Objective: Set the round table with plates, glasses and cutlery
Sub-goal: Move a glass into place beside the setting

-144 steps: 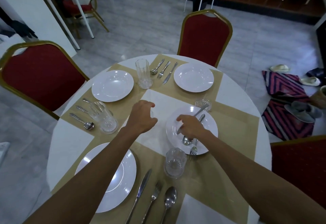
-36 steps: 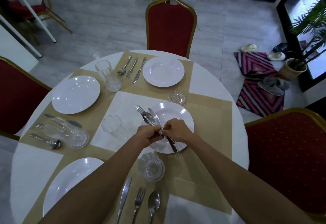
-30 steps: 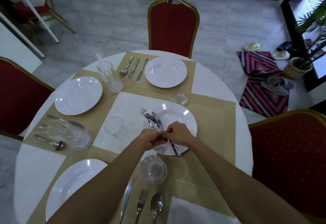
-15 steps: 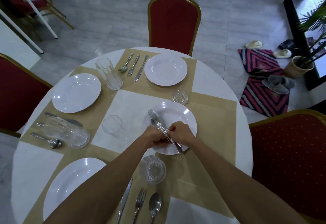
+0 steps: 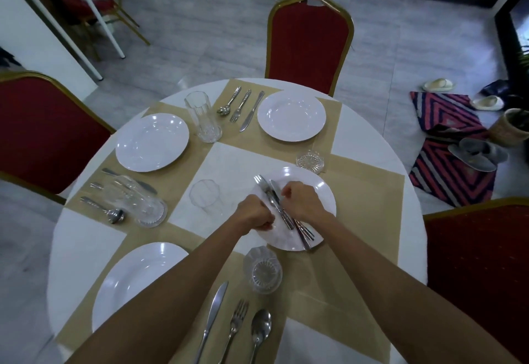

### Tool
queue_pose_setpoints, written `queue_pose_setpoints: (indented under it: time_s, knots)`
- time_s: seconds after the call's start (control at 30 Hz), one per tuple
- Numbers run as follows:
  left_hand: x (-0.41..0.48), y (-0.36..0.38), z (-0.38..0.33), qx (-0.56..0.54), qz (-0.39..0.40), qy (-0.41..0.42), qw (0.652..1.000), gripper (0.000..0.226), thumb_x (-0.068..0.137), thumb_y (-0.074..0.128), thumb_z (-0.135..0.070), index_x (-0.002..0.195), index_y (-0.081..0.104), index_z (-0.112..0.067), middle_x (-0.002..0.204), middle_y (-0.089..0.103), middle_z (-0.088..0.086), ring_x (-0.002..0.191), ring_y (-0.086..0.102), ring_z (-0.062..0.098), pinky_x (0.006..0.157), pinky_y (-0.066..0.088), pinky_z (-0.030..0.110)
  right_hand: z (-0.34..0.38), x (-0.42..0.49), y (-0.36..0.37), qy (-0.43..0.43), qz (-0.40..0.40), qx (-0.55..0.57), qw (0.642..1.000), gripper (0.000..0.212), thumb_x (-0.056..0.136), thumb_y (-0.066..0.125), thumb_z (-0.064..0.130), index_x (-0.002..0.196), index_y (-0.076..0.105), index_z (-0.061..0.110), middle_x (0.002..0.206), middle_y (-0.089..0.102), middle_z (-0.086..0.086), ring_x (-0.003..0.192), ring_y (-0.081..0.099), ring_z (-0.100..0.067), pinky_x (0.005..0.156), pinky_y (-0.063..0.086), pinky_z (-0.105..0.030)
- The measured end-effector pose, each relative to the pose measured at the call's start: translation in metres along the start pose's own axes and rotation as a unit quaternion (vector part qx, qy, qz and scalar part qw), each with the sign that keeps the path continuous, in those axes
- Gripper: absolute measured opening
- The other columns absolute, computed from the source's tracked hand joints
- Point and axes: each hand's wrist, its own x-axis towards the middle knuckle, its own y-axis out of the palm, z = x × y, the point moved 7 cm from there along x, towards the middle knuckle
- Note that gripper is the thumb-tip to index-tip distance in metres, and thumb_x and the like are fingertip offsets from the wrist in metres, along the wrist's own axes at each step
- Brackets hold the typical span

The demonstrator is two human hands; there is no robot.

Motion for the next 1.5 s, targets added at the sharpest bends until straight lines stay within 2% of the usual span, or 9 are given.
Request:
queue_pose_setpoints:
  time_s: [0.2, 0.43, 0.53, 0.63, 0.87, 1.03, 1.17, 1.33, 1.5]
  knots:
    - [-0.052, -0.080, -0.027, 0.120, -0.159, 0.108, 0.974, 0.033, 0.084, 0.070, -0.019, 0.115, 0.069, -0.005, 0.111, 0.072, 0.010, 0.103, 0.067, 0.024, 0.091, 0.054, 0.034, 0.078, 0.002, 0.000, -0.105, 0.036, 0.049, 0.993, 0.030, 0.082, 0.070, 0.012, 0.112, 0.067, 0.013, 0.107, 0.068, -0.004, 0.101, 0.063, -0.021, 0.086, 0.048, -0.028]
    - [-0.100, -0.155, -0.025, 0.092, -0.303, 0.193, 0.929, 0.033, 0.088, 0.062, -0.010, 0.120, 0.069, -0.013, 0.114, 0.071, 0.001, 0.104, 0.065, 0.015, 0.086, 0.045, 0.022, 0.132, -0.008, 0.027, -0.182, 0.150, -0.007, 0.972, 0.073, 0.073, 0.087, 0.035, 0.136, 0.053, 0.022, 0.125, 0.059, -0.002, 0.106, 0.057, -0.018, 0.092, 0.045, -0.029]
    - [-0.093, -0.164, 0.002, 0.147, -0.273, 0.114, 0.944, 0.055, 0.080, 0.064, -0.006, 0.134, 0.055, -0.009, 0.127, 0.061, 0.009, 0.118, 0.057, 0.027, 0.092, 0.049, 0.034, 0.150, -0.012, 0.035, -0.210, 0.178, -0.041, 0.960, 0.082, 0.071, 0.088, 0.034, 0.140, 0.048, 0.020, 0.132, 0.058, -0.005, 0.100, 0.053, -0.015, 0.093, 0.043, -0.029]
    - [-0.084, -0.148, 0.023, 0.220, -0.181, 0.064, 0.956, 0.043, 0.080, 0.060, -0.006, 0.123, 0.054, -0.004, 0.121, 0.061, 0.013, 0.112, 0.059, 0.032, 0.086, 0.050, 0.036, 0.162, -0.018, 0.042, -0.236, 0.177, -0.077, 0.952, 0.080, 0.073, 0.087, 0.031, 0.139, 0.047, 0.013, 0.135, 0.058, -0.005, 0.111, 0.057, -0.021, 0.093, 0.040, -0.026]
    - [-0.084, -0.142, 0.015, 0.112, -0.204, 0.101, 0.967, 0.033, 0.083, 0.059, -0.008, 0.116, 0.059, -0.005, 0.111, 0.066, 0.012, 0.101, 0.061, 0.032, 0.074, 0.044, 0.030, 0.158, -0.014, 0.032, -0.225, 0.132, -0.042, 0.964, 0.072, 0.070, 0.086, 0.038, 0.131, 0.054, 0.016, 0.127, 0.063, -0.004, 0.112, 0.060, -0.027, 0.097, 0.049, -0.039]
    - [-0.077, -0.140, -0.031, 0.041, -0.198, 0.166, 0.965, 0.043, 0.078, 0.057, -0.004, 0.121, 0.061, -0.013, 0.110, 0.069, 0.005, 0.100, 0.064, 0.026, 0.079, 0.054, 0.034, 0.136, 0.000, -0.022, -0.194, 0.057, 0.032, 0.979, 0.056, 0.064, 0.088, 0.039, 0.111, 0.060, 0.024, 0.109, 0.066, 0.007, 0.095, 0.064, -0.018, 0.083, 0.051, -0.032]
    - [-0.057, -0.114, -0.080, 0.013, -0.151, 0.203, 0.967, 0.056, 0.080, 0.056, -0.004, 0.134, 0.054, -0.019, 0.118, 0.066, 0.001, 0.108, 0.062, 0.019, 0.072, 0.048, 0.023, 0.105, 0.014, -0.076, -0.165, -0.001, 0.021, 0.986, 0.061, 0.064, 0.088, 0.043, 0.114, 0.060, 0.021, 0.107, 0.064, 0.007, 0.096, 0.060, -0.017, 0.078, 0.045, -0.030]
    - [-0.035, -0.061, -0.142, 0.014, -0.096, 0.244, 0.965, 0.062, 0.081, 0.053, -0.003, 0.139, 0.049, -0.023, 0.120, 0.066, 0.003, 0.110, 0.061, 0.021, 0.081, 0.054, 0.029, 0.047, 0.029, -0.132, -0.105, -0.061, 0.030, 0.992, 0.056, 0.068, 0.087, 0.038, 0.114, 0.061, 0.019, 0.107, 0.062, 0.008, 0.095, 0.057, -0.014, 0.076, 0.038, -0.027]
    - [-0.012, -0.027, -0.177, 0.026, -0.068, 0.262, 0.962, 0.061, 0.085, 0.053, -0.002, 0.143, 0.046, -0.021, 0.121, 0.068, 0.003, 0.108, 0.062, 0.022, 0.074, 0.055, 0.026, 0.003, 0.044, -0.152, -0.059, -0.094, 0.034, 0.993, 0.063, 0.071, 0.085, 0.041, 0.124, 0.058, 0.018, 0.117, 0.064, 0.002, 0.104, 0.060, -0.022, 0.083, 0.038, -0.027]
